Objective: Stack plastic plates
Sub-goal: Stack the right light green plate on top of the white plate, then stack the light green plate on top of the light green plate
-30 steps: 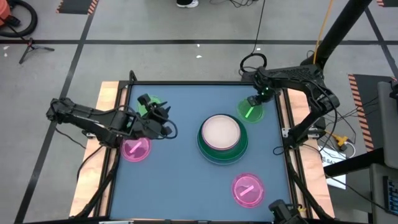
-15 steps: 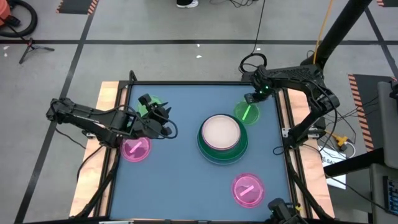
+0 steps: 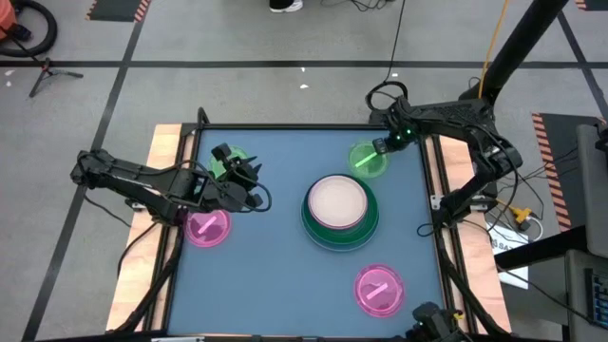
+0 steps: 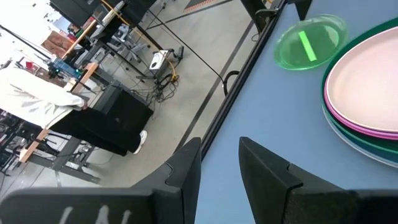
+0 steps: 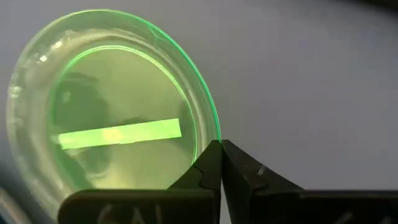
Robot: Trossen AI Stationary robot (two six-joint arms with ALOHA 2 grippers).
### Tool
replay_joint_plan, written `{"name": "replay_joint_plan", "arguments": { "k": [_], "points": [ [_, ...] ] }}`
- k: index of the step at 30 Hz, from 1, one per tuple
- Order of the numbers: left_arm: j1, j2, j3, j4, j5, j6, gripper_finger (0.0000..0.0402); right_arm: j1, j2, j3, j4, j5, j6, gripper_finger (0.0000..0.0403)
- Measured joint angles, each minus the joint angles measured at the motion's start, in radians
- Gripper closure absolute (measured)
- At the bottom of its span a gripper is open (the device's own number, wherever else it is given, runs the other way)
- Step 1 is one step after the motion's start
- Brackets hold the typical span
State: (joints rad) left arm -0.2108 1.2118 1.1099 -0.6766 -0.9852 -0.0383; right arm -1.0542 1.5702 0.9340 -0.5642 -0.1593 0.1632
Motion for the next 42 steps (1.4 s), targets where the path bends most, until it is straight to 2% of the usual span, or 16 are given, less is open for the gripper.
{"name": "replay_joint_plan", "arguments": {
  "k": [5, 11, 15, 19, 28, 31, 34, 42],
  "points": [
    [0.000, 0.000, 0.000, 0.000, 0.000, 0.000, 0.0286, 0.005, -0.109, 0.000, 0.041, -0.016, 0.012, 0.0402],
    [0.000, 0.000, 0.000, 0.000, 0.000, 0.002, 0.0286, 0.042, -0.253, 0.000, 0.079, -0.134, 0.055, 0.0402],
    [0.000, 0.000, 0.000, 0.000, 0.000, 0.003, 0.0286, 0.097, -0.322, 0.000, 0.079, -0.134, 0.078, 0.0402],
    [0.000, 0.000, 0.000, 0.000, 0.000, 0.002, 0.0286, 0.158, -0.347, 0.000, 0.081, -0.150, 0.091, 0.0402],
    [0.000, 0.000, 0.000, 0.000, 0.000, 0.001, 0.0286, 0.332, -0.344, 0.000, 0.043, -0.321, 0.107, 0.0403],
    [0.000, 0.000, 0.000, 0.000, 0.000, 0.001, 0.0286, 0.403, -0.343, 0.000, 0.018, -0.302, 0.113, 0.0403],
    [0.000, 0.000, 0.000, -0.001, 0.000, 0.001, 0.0286, 0.470, -0.343, 0.000, 0.009, -0.240, 0.119, 0.0396],
    [0.000, 0.000, 0.000, -0.001, 0.000, -0.002, 0.0286, 0.576, -0.343, 0.000, 0.013, -0.105, 0.176, 0.0341]
  ]
}}
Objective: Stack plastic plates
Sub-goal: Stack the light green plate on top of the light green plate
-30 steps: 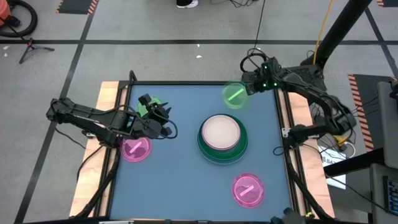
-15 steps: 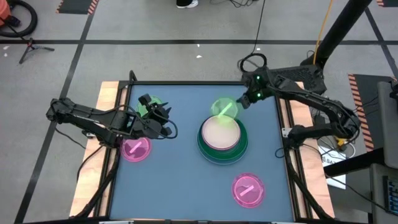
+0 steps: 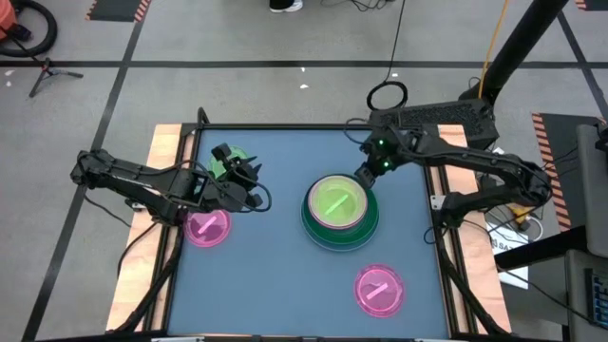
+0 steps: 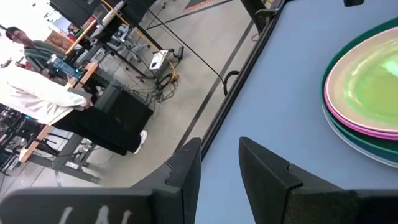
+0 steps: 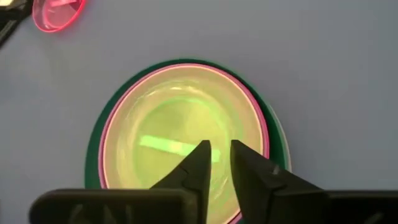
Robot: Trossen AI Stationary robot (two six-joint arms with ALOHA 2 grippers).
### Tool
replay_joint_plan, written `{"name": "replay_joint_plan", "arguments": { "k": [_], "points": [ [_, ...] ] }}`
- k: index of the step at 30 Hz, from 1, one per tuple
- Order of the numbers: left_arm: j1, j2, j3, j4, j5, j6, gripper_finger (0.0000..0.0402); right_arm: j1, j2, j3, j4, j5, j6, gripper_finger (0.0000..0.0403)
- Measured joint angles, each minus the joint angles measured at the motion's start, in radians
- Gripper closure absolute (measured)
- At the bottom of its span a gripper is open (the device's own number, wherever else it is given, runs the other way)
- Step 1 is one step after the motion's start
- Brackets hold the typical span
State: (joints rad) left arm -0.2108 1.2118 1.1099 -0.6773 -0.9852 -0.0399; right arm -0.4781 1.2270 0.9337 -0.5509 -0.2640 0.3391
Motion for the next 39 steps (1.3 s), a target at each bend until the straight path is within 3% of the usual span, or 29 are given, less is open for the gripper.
{"name": "replay_joint_plan", "arguments": {
  "k": [9, 19, 24, 33, 39],
  "points": [
    [0.000, 0.000, 0.000, -0.002, 0.026, -0.017, 0.0286, 0.098, 0.000, 0.000, -0.001, 0.039, 0.028, 0.0310],
    [-0.001, 0.022, 0.000, -0.013, 0.339, -0.072, 0.0286, 0.370, 0.000, 0.000, 0.017, 0.434, 0.066, 0.0311],
    [-0.007, 0.076, 0.000, -0.026, 0.405, -0.117, 0.0286, 0.508, 0.000, 0.000, 0.060, 0.579, 0.031, 0.0312],
    [0.002, 0.191, 0.000, -0.034, 0.406, -0.125, 0.0286, 0.674, 0.000, 0.000, 0.080, 0.579, -0.043, 0.0312],
    [0.069, 0.265, 0.000, -0.087, 0.407, -0.253, 0.0286, 0.729, 0.000, 0.000, 0.081, 0.582, -0.104, 0.0312]
  ]
}}
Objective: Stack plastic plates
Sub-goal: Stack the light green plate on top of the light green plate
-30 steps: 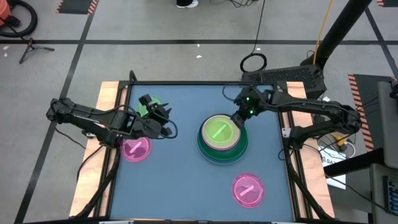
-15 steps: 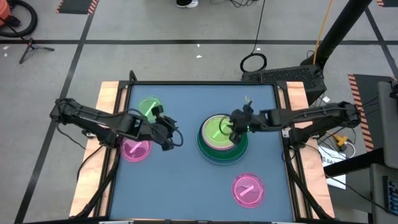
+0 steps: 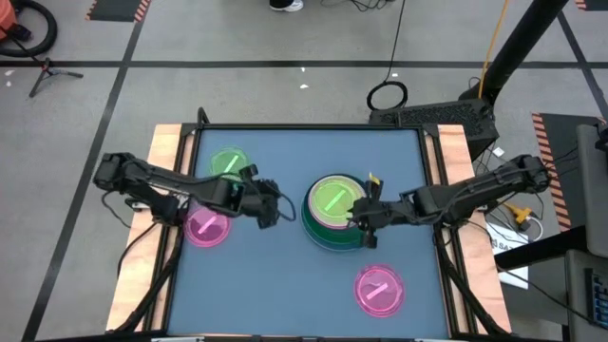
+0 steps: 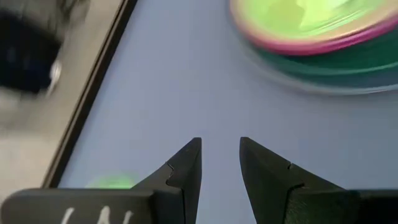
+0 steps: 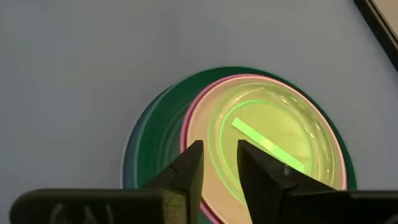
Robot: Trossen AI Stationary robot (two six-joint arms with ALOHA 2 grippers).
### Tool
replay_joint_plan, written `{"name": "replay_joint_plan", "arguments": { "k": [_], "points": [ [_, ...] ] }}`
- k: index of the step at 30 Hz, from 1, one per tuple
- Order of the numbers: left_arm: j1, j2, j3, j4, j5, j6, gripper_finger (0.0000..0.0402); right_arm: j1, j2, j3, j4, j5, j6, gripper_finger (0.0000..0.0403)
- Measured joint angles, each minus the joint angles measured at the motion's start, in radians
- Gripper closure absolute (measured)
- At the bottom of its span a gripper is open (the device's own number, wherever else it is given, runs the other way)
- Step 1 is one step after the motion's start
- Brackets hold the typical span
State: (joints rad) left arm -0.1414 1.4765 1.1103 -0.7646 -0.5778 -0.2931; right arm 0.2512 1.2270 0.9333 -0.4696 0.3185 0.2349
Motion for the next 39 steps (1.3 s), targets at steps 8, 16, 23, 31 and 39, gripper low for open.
{"name": "replay_joint_plan", "arguments": {
  "k": [8, 16, 23, 31, 39],
  "points": [
    [0.250, 0.080, -0.007, -0.202, 0.064, -0.168, 0.0286, 0.017, -0.011, 0.000, 0.003, 0.076, -0.115, 0.0312],
    [0.459, 0.105, -0.061, -0.090, 0.215, -0.072, 0.0286, -0.003, -0.148, 0.000, 0.008, 0.078, -0.180, 0.0312],
    [0.545, 0.126, -0.158, -0.052, 0.276, -0.077, 0.0286, -0.001, -0.195, 0.000, 0.001, 0.075, -0.173, 0.0312],
    [0.573, 0.123, -0.260, 0.104, 0.276, -0.120, 0.0286, -0.001, -0.171, 0.000, -0.017, 0.074, -0.169, 0.0312],
    [0.576, 0.123, -0.311, 0.174, 0.231, -0.135, 0.0286, 0.000, -0.170, 0.000, -0.017, 0.074, -0.157, 0.0312]
  ]
}}
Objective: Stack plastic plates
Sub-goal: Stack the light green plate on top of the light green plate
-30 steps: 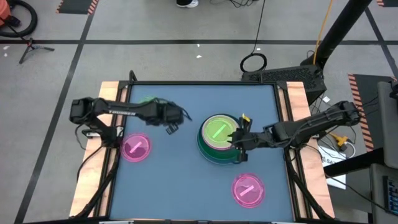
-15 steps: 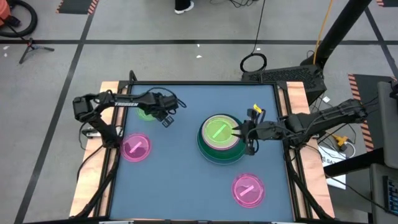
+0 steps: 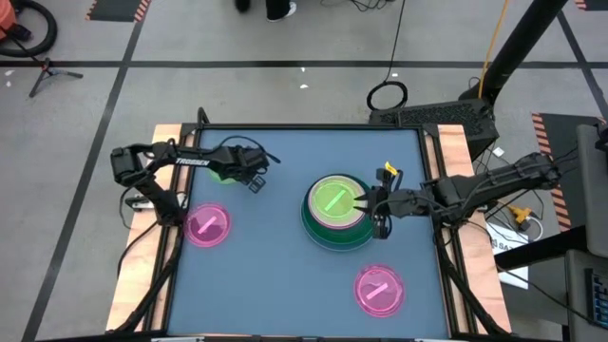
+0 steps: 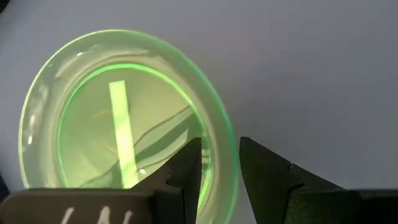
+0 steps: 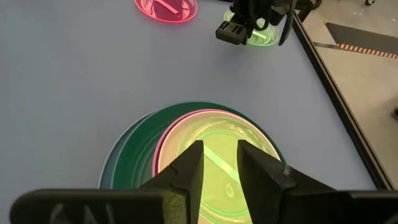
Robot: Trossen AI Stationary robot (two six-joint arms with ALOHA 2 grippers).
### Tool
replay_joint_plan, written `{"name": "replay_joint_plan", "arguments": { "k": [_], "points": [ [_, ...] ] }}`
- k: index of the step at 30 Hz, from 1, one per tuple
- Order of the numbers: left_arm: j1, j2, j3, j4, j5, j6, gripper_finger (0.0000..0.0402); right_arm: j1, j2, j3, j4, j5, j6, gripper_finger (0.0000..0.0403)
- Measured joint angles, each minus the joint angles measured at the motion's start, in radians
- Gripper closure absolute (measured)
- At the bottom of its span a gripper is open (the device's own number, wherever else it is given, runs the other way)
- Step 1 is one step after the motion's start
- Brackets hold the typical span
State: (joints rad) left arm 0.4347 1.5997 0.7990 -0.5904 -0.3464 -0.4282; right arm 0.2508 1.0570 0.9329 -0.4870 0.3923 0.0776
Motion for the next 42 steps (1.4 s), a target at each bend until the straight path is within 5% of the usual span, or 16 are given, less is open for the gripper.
{"name": "replay_joint_plan", "arguments": {
  "k": [16, 26, 34, 42],
  "points": [
    [0.007, -0.001, -0.036, 0.029, -0.027, -0.021, 0.0291, 0.000, 0.000, 0.000, -0.003, 0.000, 0.011, 0.0312],
    [-0.001, -0.001, -0.038, 0.036, -0.031, -0.043, 0.0382, 0.000, 0.000, 0.000, -0.003, 0.000, 0.011, 0.0312],
    [-0.059, -0.001, -0.034, 0.035, -0.037, -0.034, 0.0394, 0.000, 0.000, 0.000, -0.003, 0.000, 0.011, 0.0312],
    [-0.190, -0.001, 0.111, -0.164, -0.148, 0.050, 0.0395, 0.000, 0.000, 0.000, -0.003, 0.001, 0.011, 0.0312]
  ]
}}
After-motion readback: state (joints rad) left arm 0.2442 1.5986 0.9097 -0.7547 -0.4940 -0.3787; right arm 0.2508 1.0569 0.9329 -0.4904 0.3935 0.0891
